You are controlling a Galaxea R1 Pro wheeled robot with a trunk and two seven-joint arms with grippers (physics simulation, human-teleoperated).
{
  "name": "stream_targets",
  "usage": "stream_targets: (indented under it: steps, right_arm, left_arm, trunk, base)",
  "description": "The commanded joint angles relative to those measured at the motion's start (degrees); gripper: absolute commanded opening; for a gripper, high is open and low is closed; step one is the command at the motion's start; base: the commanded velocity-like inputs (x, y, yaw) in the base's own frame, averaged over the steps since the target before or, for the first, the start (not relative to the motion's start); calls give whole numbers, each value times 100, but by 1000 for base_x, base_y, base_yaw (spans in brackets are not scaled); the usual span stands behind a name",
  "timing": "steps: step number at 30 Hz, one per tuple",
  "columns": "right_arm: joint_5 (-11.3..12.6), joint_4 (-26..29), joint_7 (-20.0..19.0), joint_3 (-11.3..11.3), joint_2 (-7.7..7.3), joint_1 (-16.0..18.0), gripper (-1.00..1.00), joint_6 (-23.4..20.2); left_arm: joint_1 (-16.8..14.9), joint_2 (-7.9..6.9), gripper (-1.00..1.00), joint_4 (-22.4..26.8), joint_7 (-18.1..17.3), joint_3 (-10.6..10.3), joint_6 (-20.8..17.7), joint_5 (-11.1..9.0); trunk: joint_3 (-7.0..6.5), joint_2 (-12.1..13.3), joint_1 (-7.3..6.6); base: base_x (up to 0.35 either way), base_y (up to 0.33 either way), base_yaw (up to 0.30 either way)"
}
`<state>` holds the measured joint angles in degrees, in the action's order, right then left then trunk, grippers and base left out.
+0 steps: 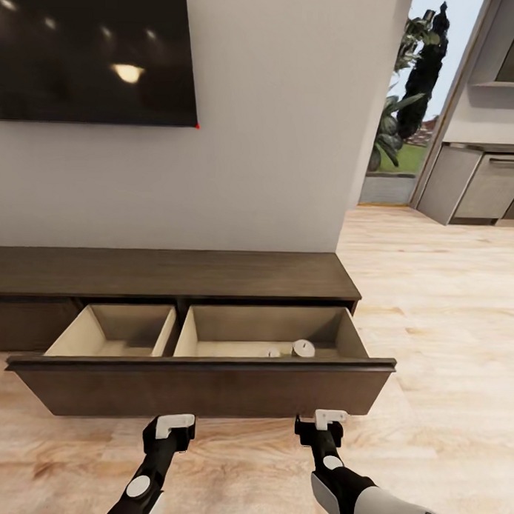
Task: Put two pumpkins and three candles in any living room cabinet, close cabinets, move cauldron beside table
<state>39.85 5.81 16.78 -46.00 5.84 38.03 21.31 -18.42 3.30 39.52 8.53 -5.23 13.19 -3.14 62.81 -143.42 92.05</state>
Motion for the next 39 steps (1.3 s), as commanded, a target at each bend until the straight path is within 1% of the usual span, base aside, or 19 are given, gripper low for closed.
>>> stream_targets:
  steps: [1,3,8,10,18,39]
  right_arm:
    - [39,-1,26,-49,-1,3,100,13]
    - [38,-1,27,-49,-1,3,100,13]
    - [35,-1,25,-49,-3,3,100,16]
    - [33,-1,22,-49,-3,3,100,16]
    - [34,-1,23,-49,-3,3,100,22]
    - [32,-1,18,-49,-2,3,100,22]
  left_arm:
    - [-3,-6,100,-4,44,-41,18,-31]
    - [-3,-10,100,-5,67,-49,17,-30]
    - [-4,-9,100,-9,378,-97,17,0]
    - [0,-11,100,-17,409,-125,17,1]
    - [-3,-13,100,-23,432,-153,17,12]
    - [-3,-13,100,-23,430,-153,17,13]
  trunk:
    - [5,-2,1]
    - [5,-2,1]
    - [5,-2,1]
    - [5,-2,1]
    - [5,-2,1]
    - [5,-2,1]
  base:
    - [249,0,0]
    - [289,0,0]
    - [331,0,0]
    - [325,0,0]
    - [270,0,0]
    - [208,0,0]
